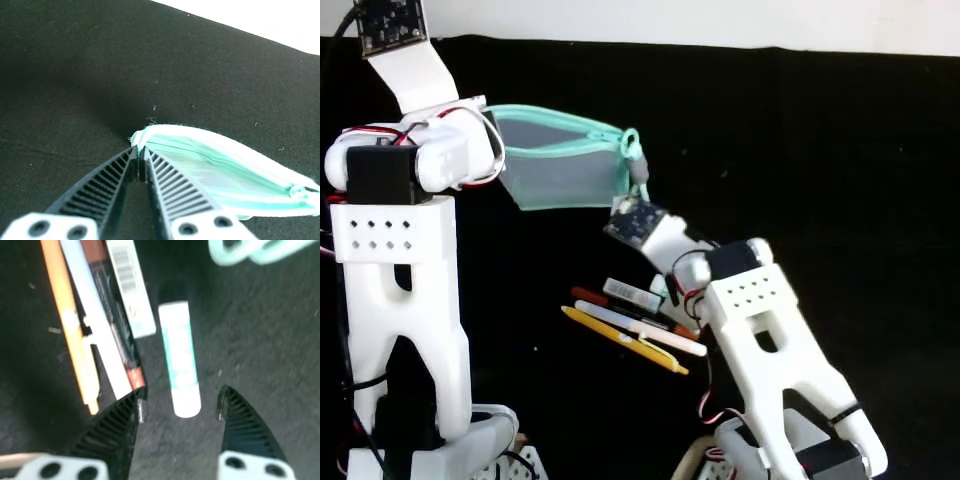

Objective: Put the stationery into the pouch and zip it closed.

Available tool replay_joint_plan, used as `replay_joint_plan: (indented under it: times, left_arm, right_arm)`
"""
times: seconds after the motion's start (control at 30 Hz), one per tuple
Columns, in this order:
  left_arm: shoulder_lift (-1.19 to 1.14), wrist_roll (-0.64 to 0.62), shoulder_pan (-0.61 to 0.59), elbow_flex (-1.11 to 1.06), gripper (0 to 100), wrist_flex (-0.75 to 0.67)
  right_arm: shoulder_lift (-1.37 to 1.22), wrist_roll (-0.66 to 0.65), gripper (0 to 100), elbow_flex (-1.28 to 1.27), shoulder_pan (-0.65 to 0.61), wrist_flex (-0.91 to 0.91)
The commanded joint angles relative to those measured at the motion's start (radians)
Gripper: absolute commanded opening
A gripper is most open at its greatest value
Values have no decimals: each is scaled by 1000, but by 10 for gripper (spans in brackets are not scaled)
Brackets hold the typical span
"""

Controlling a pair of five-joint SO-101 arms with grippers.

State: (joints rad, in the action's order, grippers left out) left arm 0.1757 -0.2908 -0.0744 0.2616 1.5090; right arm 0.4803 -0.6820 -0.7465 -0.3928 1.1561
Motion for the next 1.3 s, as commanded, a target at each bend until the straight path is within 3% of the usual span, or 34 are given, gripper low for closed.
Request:
replay_joint_plan:
  times: [0.0, 0.27, 1.1, 1.17, 1.27]
  left_arm:
    - [-28, 8, 10, -12, 6, 3]
    - [-28, 8, 10, -12, 6, 3]
    - [-27, 8, 10, -13, 6, 5]
    - [-27, 8, 10, -13, 6, 5]
    - [-27, 8, 10, -13, 6, 5]
  right_arm:
    - [33, -37, 224, -16, -15, -90]
    - [19, -41, 224, -22, -16, -183]
    - [-466, -81, 221, 128, -51, -295]
    - [-476, -80, 169, 128, -53, -297]
    - [-472, -71, 0, 128, -48, -315]
